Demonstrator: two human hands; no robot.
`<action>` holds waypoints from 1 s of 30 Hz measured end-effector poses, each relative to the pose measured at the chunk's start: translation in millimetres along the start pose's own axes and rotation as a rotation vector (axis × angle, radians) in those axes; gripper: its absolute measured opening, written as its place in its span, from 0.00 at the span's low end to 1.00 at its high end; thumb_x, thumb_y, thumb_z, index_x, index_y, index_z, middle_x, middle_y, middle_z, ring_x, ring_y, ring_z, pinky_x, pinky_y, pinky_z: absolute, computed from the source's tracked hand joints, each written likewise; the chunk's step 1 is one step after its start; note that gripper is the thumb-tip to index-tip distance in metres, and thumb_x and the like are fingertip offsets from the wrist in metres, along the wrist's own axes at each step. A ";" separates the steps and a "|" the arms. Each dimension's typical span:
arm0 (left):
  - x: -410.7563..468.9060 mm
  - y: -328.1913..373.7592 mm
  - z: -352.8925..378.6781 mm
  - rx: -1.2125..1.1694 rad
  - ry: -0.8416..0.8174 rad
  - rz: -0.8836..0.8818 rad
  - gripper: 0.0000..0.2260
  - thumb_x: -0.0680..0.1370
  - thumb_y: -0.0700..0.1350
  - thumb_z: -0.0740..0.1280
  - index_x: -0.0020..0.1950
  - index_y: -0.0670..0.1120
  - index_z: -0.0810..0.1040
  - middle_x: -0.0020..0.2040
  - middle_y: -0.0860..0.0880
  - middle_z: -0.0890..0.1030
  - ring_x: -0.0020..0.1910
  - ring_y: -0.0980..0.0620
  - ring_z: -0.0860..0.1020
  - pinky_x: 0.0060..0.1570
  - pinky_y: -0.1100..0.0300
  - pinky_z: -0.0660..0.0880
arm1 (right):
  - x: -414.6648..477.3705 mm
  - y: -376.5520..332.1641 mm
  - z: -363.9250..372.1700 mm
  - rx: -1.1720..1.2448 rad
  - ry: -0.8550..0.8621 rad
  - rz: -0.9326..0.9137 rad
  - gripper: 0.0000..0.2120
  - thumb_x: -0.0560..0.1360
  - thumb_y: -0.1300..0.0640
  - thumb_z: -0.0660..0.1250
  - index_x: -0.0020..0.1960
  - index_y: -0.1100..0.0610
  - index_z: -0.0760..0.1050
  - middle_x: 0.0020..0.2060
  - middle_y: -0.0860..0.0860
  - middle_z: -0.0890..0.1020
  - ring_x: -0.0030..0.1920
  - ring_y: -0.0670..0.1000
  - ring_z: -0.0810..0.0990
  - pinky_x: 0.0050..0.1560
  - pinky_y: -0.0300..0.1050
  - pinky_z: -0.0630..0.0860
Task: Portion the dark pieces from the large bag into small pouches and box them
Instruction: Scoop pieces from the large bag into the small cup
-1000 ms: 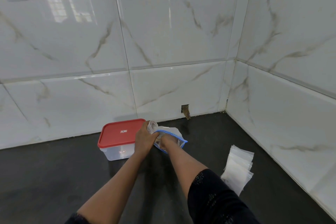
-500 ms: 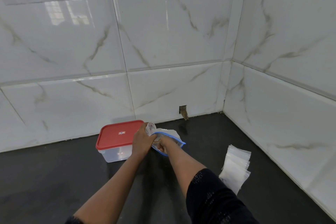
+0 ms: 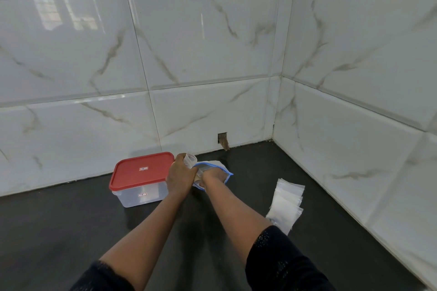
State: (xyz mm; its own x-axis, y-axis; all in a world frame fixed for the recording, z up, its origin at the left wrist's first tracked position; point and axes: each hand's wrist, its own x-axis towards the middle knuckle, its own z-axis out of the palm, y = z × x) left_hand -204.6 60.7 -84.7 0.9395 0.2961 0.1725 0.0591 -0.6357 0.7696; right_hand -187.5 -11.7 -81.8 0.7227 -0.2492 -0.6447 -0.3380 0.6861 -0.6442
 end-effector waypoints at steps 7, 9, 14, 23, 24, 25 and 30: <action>-9.2 13.6 9.5 0.047 -0.001 -0.042 0.20 0.74 0.45 0.68 0.64 0.46 0.69 0.57 0.44 0.78 0.55 0.44 0.76 0.50 0.53 0.72 | -14.5 -22.3 -27.6 -0.399 0.069 -0.207 0.15 0.79 0.66 0.57 0.64 0.64 0.72 0.60 0.59 0.77 0.59 0.55 0.78 0.56 0.42 0.76; -10.3 16.3 10.2 0.040 -0.007 -0.039 0.20 0.74 0.45 0.68 0.64 0.45 0.69 0.57 0.44 0.78 0.54 0.44 0.76 0.47 0.54 0.70 | -11.2 -28.3 -35.6 -0.597 0.092 -0.256 0.15 0.76 0.69 0.59 0.62 0.65 0.73 0.59 0.60 0.78 0.55 0.55 0.81 0.53 0.44 0.79; -8.4 17.8 11.0 0.003 -0.029 -0.045 0.23 0.73 0.47 0.70 0.65 0.44 0.69 0.58 0.44 0.77 0.55 0.44 0.75 0.47 0.53 0.70 | -23.6 -55.8 -67.3 -0.859 0.035 -0.384 0.12 0.75 0.70 0.58 0.55 0.68 0.76 0.49 0.61 0.80 0.30 0.51 0.78 0.25 0.38 0.73; -9.4 16.0 15.1 -0.031 -0.043 -0.060 0.29 0.70 0.50 0.74 0.67 0.45 0.67 0.60 0.44 0.76 0.57 0.44 0.76 0.56 0.46 0.75 | -45.4 -110.2 -90.7 -0.841 0.021 -0.373 0.13 0.76 0.68 0.56 0.36 0.66 0.75 0.27 0.57 0.73 0.24 0.49 0.69 0.24 0.38 0.67; -9.7 16.3 15.4 -0.041 -0.046 -0.054 0.29 0.70 0.50 0.74 0.67 0.46 0.66 0.61 0.44 0.76 0.57 0.44 0.75 0.57 0.46 0.75 | -47.5 -115.8 -91.3 -0.850 0.014 -0.383 0.14 0.75 0.68 0.56 0.34 0.65 0.75 0.26 0.57 0.73 0.24 0.49 0.69 0.24 0.38 0.66; -10.0 16.3 16.1 -0.051 -0.052 -0.052 0.29 0.70 0.50 0.74 0.67 0.46 0.66 0.61 0.44 0.76 0.58 0.44 0.75 0.57 0.45 0.74 | -49.6 -119.7 -91.0 -0.850 0.010 -0.400 0.13 0.75 0.69 0.57 0.34 0.64 0.75 0.26 0.57 0.73 0.24 0.49 0.69 0.24 0.38 0.65; -13.6 13.0 21.9 -0.065 -0.096 -0.027 0.29 0.71 0.48 0.73 0.68 0.48 0.65 0.63 0.46 0.74 0.61 0.43 0.73 0.60 0.41 0.72 | -55.0 -118.9 -82.0 -0.765 -0.058 -0.517 0.15 0.76 0.69 0.57 0.34 0.60 0.74 0.27 0.54 0.73 0.25 0.48 0.69 0.25 0.37 0.65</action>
State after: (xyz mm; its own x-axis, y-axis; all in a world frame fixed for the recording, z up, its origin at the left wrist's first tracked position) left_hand -209.2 32.9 -90.5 0.9659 0.2415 0.0937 0.0661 -0.5798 0.8121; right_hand -236.5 -135.6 -3.6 0.9167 -0.3498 -0.1933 -0.2564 -0.1439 -0.9558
